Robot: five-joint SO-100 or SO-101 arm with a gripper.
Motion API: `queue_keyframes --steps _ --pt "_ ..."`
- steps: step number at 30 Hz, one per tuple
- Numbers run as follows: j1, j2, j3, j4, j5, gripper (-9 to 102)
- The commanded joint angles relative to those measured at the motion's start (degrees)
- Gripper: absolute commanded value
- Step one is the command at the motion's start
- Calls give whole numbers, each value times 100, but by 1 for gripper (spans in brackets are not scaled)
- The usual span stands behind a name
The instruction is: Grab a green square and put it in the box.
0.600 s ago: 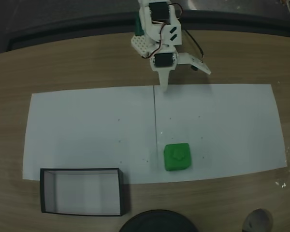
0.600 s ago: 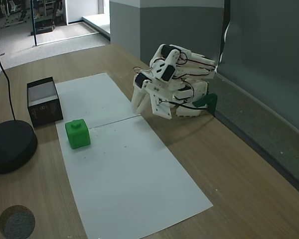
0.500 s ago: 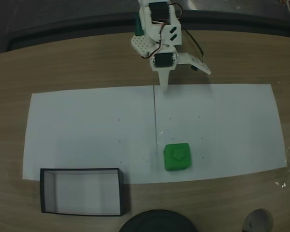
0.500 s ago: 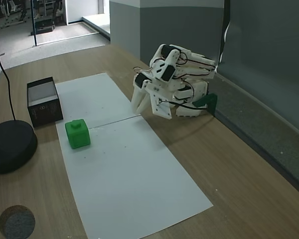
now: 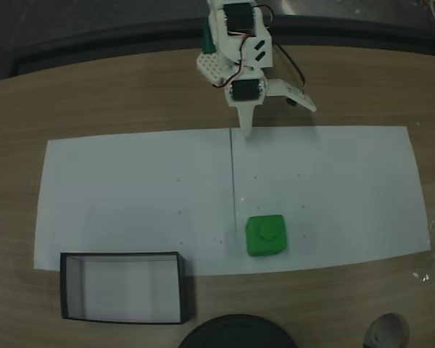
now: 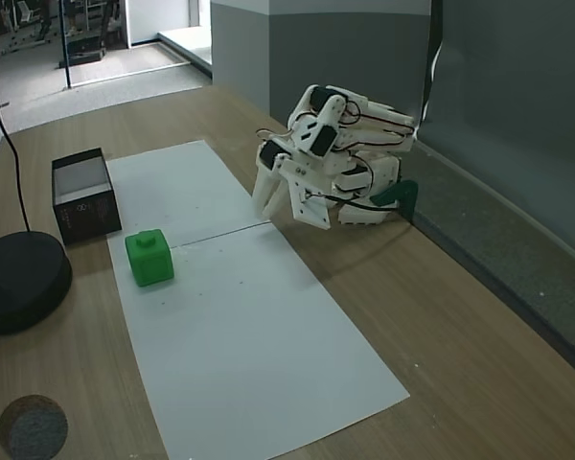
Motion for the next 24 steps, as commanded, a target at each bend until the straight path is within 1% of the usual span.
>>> queue_keyframes --steps 1,6,9,11,14,16,17,21,24 --pt "26 149 -369 97 18 0" --pt "18 149 -352 -26 -18 0" --pt "97 149 -211 -729 -26 0" --pt "105 149 -97 -1371 -62 1" --pt "53 149 -211 -2180 -773 6" --pt "53 149 -413 -2540 -1257 12" --pt "44 149 -519 -2654 -1336 14" --pt "-237 114 -686 -2716 -958 20" --pt "-439 -264 -853 -2716 -659 27"
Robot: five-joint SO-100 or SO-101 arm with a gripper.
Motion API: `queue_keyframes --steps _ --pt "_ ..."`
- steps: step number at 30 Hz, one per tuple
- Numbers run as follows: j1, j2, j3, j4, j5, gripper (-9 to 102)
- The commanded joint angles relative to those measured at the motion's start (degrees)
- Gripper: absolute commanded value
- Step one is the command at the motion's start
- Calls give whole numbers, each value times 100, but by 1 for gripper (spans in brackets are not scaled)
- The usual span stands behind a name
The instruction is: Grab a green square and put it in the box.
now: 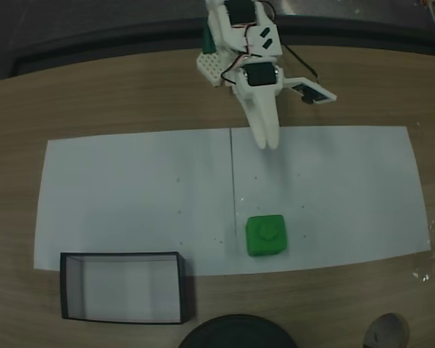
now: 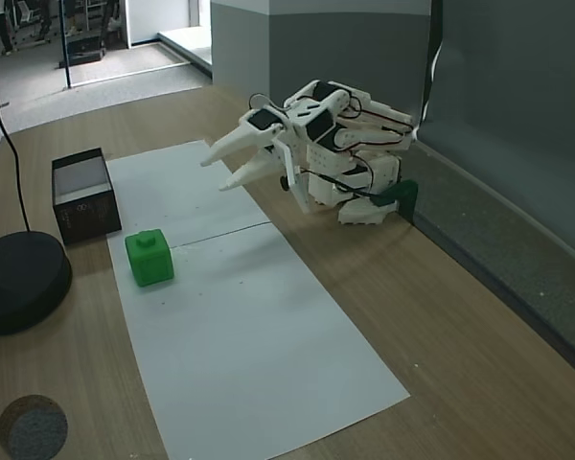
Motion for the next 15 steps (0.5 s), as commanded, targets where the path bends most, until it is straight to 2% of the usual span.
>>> queue_keyframes --steps 1,6,15 --pt "-211 -404 -624 -141 185 29" --pt "-466 -2153 -1679 -149 229 32" --pt "-272 -6908 -4359 -141 563 32"
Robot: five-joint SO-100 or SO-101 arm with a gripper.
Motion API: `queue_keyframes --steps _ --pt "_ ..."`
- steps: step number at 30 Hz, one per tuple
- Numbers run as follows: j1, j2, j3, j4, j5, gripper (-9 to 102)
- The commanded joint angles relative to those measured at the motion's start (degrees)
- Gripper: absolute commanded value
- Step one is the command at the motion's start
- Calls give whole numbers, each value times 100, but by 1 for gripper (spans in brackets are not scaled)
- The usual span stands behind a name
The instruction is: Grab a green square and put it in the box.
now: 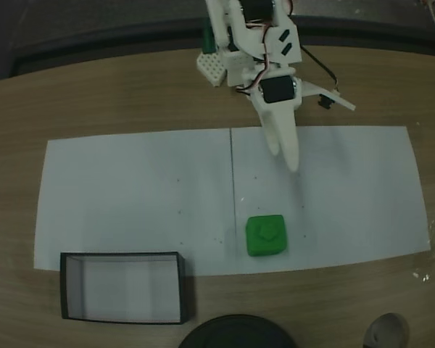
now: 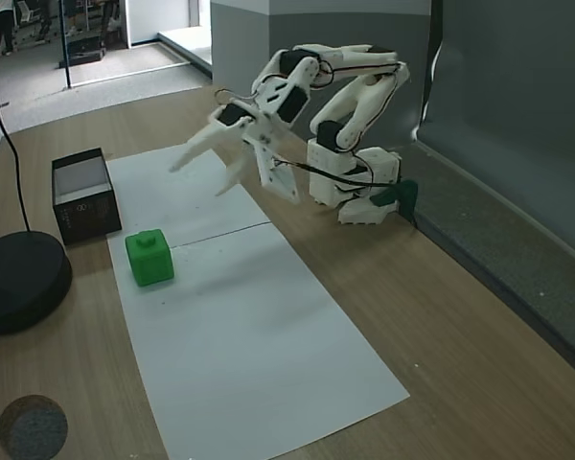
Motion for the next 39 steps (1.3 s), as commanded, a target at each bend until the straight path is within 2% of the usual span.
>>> queue_keyframes --steps 1,5,12,28,31,36,39 --pt "44 -1846 -1345 -132 167 32" --pt "132 -3340 -2312 -9 413 32" --pt "132 -4711 -4034 1362 387 42" --pt "369 -6645 -5774 1477 387 42" --pt "475 -6768 -5836 1459 378 36" --pt "633 -6768 -5836 1433 378 18" --pt "642 -6732 -5897 1468 396 12"
